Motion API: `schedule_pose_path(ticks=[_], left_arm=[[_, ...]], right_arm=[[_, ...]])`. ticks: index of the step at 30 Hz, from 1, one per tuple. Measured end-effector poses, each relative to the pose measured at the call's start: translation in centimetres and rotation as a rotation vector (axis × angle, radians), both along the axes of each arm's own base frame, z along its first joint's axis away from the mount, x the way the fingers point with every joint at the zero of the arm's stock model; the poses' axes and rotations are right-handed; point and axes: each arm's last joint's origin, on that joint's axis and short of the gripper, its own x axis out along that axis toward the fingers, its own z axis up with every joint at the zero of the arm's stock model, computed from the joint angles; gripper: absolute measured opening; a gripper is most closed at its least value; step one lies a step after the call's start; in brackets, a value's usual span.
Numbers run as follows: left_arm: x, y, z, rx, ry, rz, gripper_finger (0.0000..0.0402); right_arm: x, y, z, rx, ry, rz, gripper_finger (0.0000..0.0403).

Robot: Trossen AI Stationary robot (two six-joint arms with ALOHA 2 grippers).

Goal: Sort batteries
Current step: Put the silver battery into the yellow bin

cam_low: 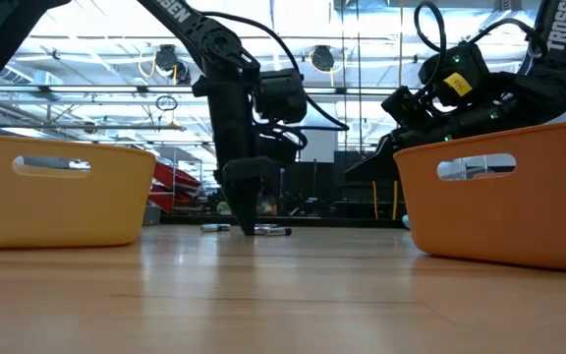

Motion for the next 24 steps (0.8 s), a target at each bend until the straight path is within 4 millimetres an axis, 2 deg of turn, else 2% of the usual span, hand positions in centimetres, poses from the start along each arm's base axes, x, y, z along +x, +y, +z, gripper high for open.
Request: schedule_pose_path(ticks=[8,11,15,19,21,24], left_arm=[[0.0,0.0,-0.3,0.0,0.003,-0.003,0.0049],[-0.1,0.1,0.5,0.016,-0.01,-0.006,0.0049],[-1.0,0.6,2.6,0.074,0.025,0.013,0.0049],[-2.4,1.0,6.2,0.088,-0.015,0.064,0.0049],[-3.6,0.6,7.5,-0.029,0.005,0.086,0.0049],[-5.6,-0.7,9.7,-0.295,0.026,0.16,0.0049]], right_arm=[[0.0,0.0,0.0,0.0,0.0,0.0,0.0077],[0.0,0.0,0.0,-0.001,0.0,0.0,0.0077],[0.0,0.0,0.0,-0.001,0.0,0.0,0.0077],[0.0,0.0,0.0,-0.002,0.0,-0.002,0.0077],[0.0,0.0,0.0,-0.003,0.001,-0.006,0.0077],[0.0,0.0,0.0,-0.002,0.001,-0.006,0.0077]])
